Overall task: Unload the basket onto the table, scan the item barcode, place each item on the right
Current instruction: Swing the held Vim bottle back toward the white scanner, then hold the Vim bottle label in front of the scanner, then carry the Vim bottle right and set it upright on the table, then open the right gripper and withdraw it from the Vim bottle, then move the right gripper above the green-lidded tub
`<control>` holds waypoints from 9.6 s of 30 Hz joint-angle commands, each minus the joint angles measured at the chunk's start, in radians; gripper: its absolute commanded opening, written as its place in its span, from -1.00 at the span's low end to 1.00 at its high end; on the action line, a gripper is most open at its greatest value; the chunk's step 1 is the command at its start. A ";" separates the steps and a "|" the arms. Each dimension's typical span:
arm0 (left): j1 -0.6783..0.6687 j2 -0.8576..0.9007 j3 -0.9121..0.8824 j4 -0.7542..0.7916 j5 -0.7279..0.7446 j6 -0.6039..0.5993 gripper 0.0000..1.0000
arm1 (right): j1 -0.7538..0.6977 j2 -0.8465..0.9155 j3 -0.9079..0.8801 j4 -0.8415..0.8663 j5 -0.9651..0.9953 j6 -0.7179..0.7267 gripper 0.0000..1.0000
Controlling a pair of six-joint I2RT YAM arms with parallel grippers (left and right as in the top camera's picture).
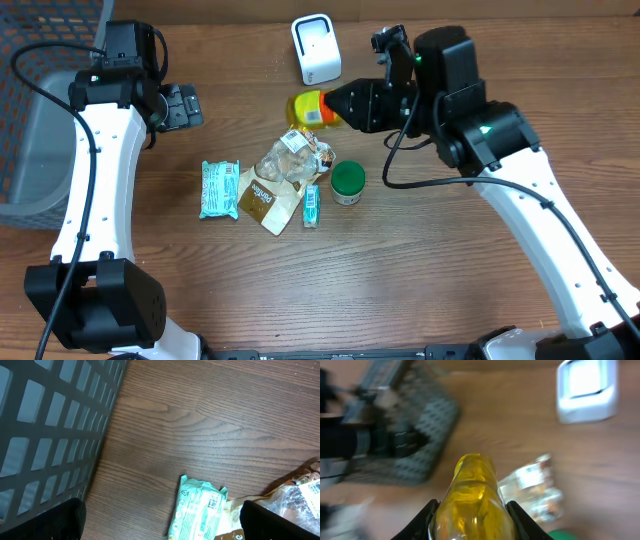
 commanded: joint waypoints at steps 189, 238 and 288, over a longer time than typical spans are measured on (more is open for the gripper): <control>-0.007 -0.007 0.018 0.002 -0.006 0.002 1.00 | -0.183 0.085 -0.260 -0.083 0.123 -0.003 1.00; -0.007 -0.007 0.018 0.002 -0.006 0.002 0.99 | -0.188 0.087 -0.267 -0.405 0.735 0.058 -0.27; -0.007 -0.007 0.018 0.001 -0.006 0.002 0.99 | -0.100 0.087 -0.267 -0.237 0.193 0.108 1.00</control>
